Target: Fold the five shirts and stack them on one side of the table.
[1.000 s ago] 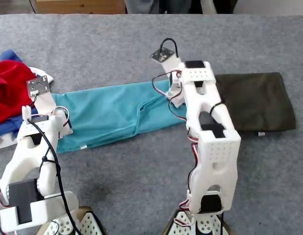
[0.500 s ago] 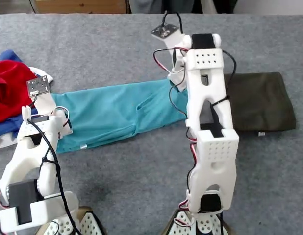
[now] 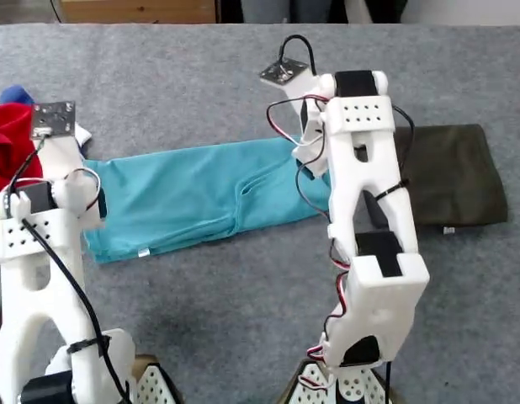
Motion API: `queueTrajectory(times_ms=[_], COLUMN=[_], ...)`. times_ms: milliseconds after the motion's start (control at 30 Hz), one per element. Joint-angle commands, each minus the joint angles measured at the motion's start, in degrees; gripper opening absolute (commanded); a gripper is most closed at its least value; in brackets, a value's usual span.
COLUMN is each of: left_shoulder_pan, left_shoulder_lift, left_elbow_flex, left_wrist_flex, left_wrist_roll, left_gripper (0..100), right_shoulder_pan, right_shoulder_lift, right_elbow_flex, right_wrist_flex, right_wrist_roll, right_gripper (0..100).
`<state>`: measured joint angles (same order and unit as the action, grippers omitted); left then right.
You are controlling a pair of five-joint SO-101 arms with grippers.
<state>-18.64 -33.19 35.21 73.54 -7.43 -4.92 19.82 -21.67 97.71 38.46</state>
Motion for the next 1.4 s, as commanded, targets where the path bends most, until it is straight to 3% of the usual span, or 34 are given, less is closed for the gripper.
queueTrajectory(times_ms=[0, 333, 533, 833, 933, 1067, 1367], left_shoulder_pan=[0.48, -0.04, -0.04, -3.30, -6.73, -8.04, -10.15], left_shoulder_lift=[2.20, 16.70, 11.60, -1.85, 2.64, 14.07, 37.19], left_elbow_flex=[4.79, 14.64, 12.09, -3.03, -5.67, -10.24, -22.20], left_wrist_flex=[-3.34, -13.63, -7.82, 0.88, 0.18, 0.35, 0.44], left_wrist_roll=[-2.55, -5.01, -5.10, -4.92, -2.99, 0.70, 1.67], left_gripper=[5, 3, 3, 3, 6, 17, 17], right_shoulder_pan=[0.09, -0.18, 0.09, 0.18, 0.18, -0.18, 0.09], right_shoulder_lift=[-3.82, -3.74, -3.74, -4.09, -3.82, -3.74, -3.74], right_elbow_flex=[1.54, 3.47, 3.47, 3.47, 3.47, 3.47, 3.47], right_wrist_flex=[-1.49, -2.55, -2.64, -2.55, -2.55, -2.64, -2.64], right_wrist_roll=[0.18, 0.09, 0.09, 0.44, 0.44, 0.44, 0.53], right_gripper=[1.4, 1.4, 1.4, 1.4, 1.4, 1.4, 1.4])
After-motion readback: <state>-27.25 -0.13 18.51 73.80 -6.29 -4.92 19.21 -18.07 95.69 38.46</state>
